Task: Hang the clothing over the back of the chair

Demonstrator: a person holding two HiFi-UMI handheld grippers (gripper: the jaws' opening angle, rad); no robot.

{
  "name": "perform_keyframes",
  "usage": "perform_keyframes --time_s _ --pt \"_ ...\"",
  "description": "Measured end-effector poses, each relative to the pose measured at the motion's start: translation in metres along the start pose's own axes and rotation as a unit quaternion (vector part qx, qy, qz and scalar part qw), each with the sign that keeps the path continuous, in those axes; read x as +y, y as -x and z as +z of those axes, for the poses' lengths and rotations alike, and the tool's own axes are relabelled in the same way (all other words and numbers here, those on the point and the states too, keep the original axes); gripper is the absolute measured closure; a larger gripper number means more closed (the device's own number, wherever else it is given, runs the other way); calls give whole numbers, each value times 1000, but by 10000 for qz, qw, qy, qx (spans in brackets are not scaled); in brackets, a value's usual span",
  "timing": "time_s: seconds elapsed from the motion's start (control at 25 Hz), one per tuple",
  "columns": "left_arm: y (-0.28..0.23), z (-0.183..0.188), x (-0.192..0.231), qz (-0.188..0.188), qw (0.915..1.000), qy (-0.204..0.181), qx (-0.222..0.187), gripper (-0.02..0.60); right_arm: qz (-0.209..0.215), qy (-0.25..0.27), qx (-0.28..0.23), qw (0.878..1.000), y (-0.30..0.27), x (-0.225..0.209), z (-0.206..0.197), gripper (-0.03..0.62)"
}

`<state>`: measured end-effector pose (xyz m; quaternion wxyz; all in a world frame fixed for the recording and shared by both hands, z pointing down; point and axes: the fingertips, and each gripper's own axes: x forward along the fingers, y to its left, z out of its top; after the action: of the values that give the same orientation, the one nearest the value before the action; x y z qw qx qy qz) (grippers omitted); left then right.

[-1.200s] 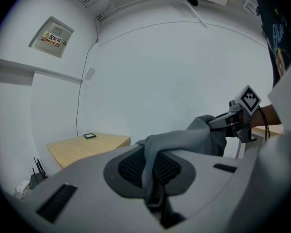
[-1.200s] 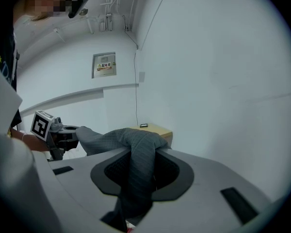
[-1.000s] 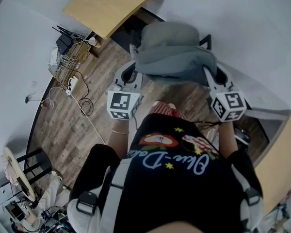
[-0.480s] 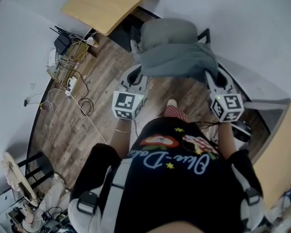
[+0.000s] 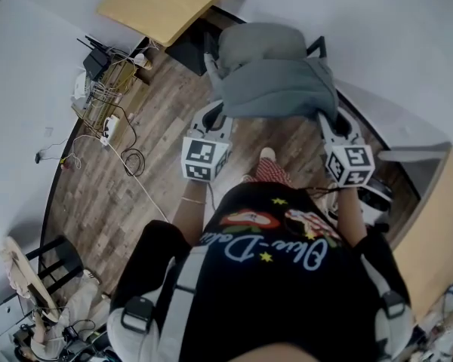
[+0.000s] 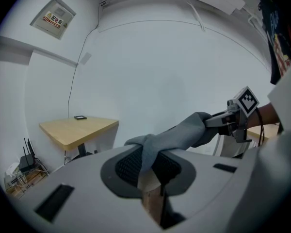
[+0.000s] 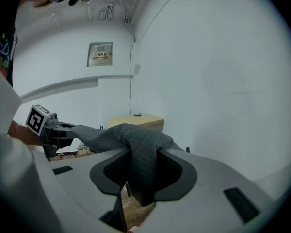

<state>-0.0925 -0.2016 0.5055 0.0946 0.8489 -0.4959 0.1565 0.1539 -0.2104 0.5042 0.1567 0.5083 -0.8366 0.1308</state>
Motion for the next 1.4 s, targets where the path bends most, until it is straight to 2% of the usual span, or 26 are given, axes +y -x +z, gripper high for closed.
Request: perform_keyframes --time_s 0.28,0.52,0.88,1.4 --pt "5 -15 -10 -15 9997 118 219 555 -181 -146 220 9995 9 3 -22 478" --pt "8 -32 -13 -34 9986 96 517 541 -160 -193 578 9980 14 6 -39 453" --pt "17 -46 -20 -136 9965 185 798 457 -239 -179 728 9969 25 8 -46 421" --pt "45 -44 -25 -68 9969 525 582 443 -296 -244 623 9973 42 19 -44 414"
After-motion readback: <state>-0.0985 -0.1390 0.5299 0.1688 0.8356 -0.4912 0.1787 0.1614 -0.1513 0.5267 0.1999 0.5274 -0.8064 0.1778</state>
